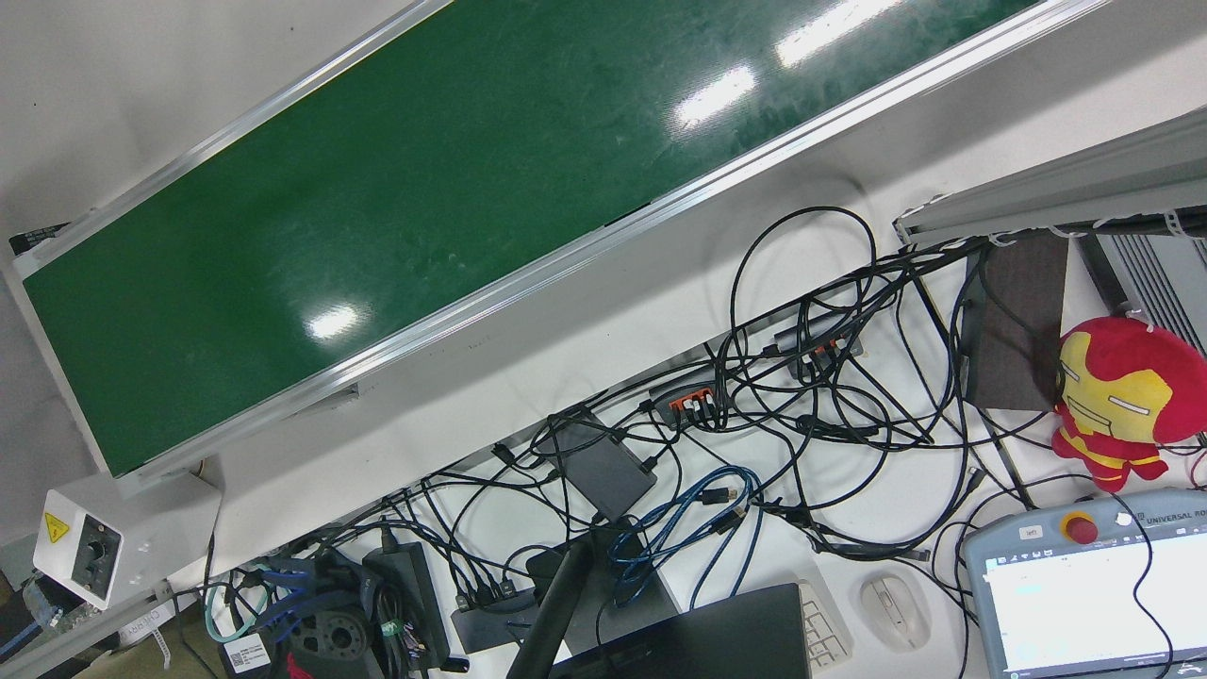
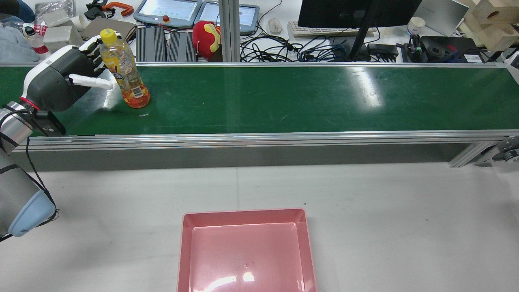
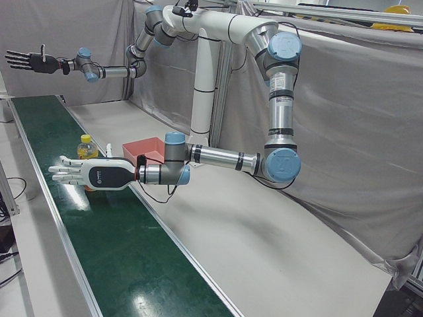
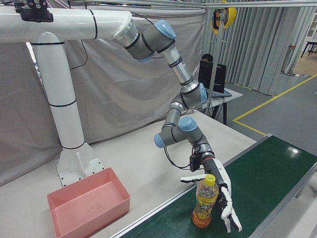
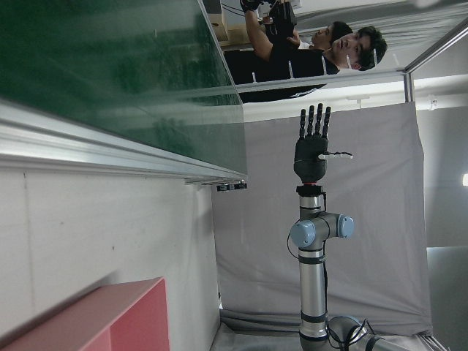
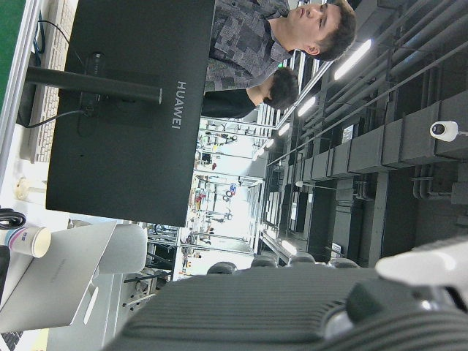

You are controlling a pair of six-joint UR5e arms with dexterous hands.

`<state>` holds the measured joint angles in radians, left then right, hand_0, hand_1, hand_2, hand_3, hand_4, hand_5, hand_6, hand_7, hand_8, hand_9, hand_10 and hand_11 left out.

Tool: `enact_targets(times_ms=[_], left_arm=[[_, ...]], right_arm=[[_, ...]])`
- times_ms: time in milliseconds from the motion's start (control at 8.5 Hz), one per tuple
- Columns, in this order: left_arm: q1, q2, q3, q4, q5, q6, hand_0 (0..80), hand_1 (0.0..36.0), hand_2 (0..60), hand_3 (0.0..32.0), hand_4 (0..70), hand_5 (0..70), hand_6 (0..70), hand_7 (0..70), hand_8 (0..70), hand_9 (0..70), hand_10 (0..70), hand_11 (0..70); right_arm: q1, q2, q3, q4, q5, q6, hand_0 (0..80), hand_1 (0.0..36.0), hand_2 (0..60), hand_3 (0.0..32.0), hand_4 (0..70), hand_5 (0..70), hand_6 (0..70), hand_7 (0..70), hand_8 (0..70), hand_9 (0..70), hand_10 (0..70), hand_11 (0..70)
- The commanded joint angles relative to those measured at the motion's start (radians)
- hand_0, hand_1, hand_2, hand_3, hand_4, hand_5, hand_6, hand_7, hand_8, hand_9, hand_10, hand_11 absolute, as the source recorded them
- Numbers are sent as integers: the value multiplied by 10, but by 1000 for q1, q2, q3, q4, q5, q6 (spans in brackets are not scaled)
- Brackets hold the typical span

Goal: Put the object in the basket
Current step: 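Reach the left hand toward the yellow-labelled bottle on the conveyor, then close the left hand fingers around the bottle and lift it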

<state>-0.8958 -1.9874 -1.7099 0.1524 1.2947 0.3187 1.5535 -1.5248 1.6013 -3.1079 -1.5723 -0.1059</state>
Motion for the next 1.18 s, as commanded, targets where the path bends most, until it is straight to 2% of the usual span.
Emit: enact_targets(times_ms=[0, 118, 235, 353, 471, 588, 706, 824, 1059], left_arm=[[8, -21, 13, 6, -3, 3, 563, 187, 4, 0, 36, 308, 0, 48, 6, 1, 50, 97], [8, -24, 13, 18, -3, -4, 562, 184, 1, 0, 46, 321, 0, 50, 14, 10, 50, 97], [8, -45, 13, 79, -5, -7, 553, 187, 55, 0, 52, 419, 0, 70, 39, 48, 78, 137], [8, -104, 12, 189, -2, -6, 578, 256, 331, 0, 250, 622, 25, 111, 110, 157, 209, 327], [8, -113, 12, 202, -2, -6, 689, 280, 517, 0, 700, 700, 224, 208, 277, 363, 418, 600], [8, -117, 10, 219, -2, -6, 770, 360, 600, 0, 700, 700, 700, 583, 700, 700, 656, 700], [8, -117, 9, 220, -2, -7, 618, 338, 600, 0, 700, 700, 700, 700, 700, 700, 700, 700], [8, -119, -3, 220, 6, -10, 577, 333, 600, 0, 700, 700, 700, 700, 700, 700, 700, 700], [11, -139, -52, 230, 32, -13, 561, 323, 600, 0, 700, 700, 700, 700, 700, 700, 700, 700]], right_arm=[[0, 0, 2, 0, 0, 0, 0, 0, 0, 0, 0, 0, 0, 0, 0, 0, 0, 0], [0, 0, 2, 0, 0, 0, 0, 0, 0, 0, 0, 0, 0, 0, 0, 0, 0, 0], [0, 0, 2, 0, 0, 0, 0, 0, 0, 0, 0, 0, 0, 0, 0, 0, 0, 0], [0, 0, 2, 0, 0, 0, 0, 0, 0, 0, 0, 0, 0, 0, 0, 0, 0, 0], [0, 0, 2, 0, 0, 0, 0, 0, 0, 0, 0, 0, 0, 0, 0, 0, 0, 0], [0, 0, 3, 0, 0, 0, 0, 0, 0, 0, 0, 0, 0, 0, 0, 0, 0, 0], [0, 0, 3, 0, 0, 0, 0, 0, 0, 0, 0, 0, 0, 0, 0, 0, 0, 0], [0, 0, 3, 0, 0, 0, 0, 0, 0, 0, 0, 0, 0, 0, 0, 0, 0, 0], [0, 0, 3, 0, 0, 0, 0, 0, 0, 0, 0, 0, 0, 0, 0, 0, 0, 0]])
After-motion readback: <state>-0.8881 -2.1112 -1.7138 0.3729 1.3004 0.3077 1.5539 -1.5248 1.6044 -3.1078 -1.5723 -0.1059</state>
